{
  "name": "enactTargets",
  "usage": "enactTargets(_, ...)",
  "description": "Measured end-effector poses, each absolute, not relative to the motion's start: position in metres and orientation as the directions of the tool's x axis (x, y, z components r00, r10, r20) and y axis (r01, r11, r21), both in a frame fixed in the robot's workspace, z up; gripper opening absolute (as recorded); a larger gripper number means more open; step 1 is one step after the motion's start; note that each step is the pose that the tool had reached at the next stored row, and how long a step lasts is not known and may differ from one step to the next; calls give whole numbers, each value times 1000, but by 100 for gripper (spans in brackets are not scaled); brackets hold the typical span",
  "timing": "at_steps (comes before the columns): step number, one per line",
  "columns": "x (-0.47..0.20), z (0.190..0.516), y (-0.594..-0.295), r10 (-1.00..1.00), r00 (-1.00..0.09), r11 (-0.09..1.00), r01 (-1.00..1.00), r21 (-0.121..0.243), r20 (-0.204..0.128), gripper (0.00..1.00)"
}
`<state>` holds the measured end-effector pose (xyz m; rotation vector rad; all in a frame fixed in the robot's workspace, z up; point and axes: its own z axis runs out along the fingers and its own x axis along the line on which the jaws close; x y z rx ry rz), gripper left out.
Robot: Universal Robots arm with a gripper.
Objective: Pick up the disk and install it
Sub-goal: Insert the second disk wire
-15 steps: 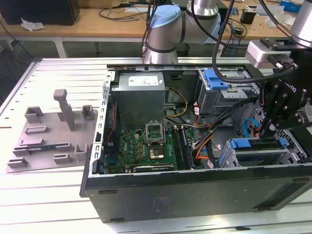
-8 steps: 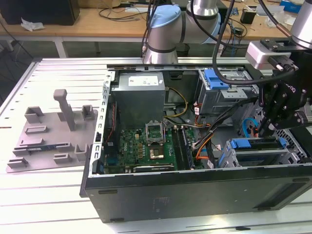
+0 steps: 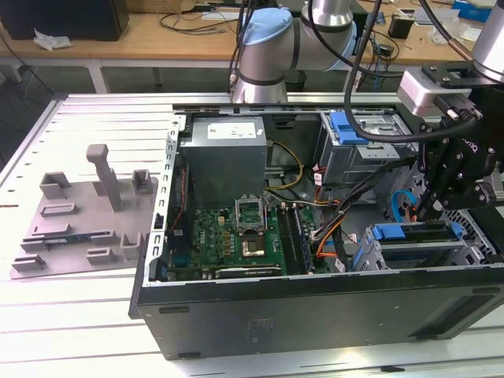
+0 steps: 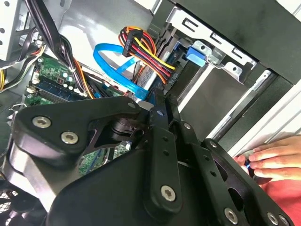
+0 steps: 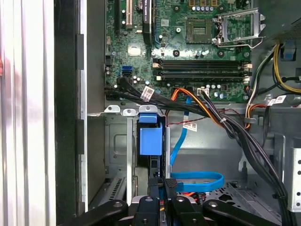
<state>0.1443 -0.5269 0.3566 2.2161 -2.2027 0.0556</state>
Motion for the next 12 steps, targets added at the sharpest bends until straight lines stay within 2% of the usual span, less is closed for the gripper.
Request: enactTargets(12,145,356,-528,-999,6,-6,-1000,-13,37,16)
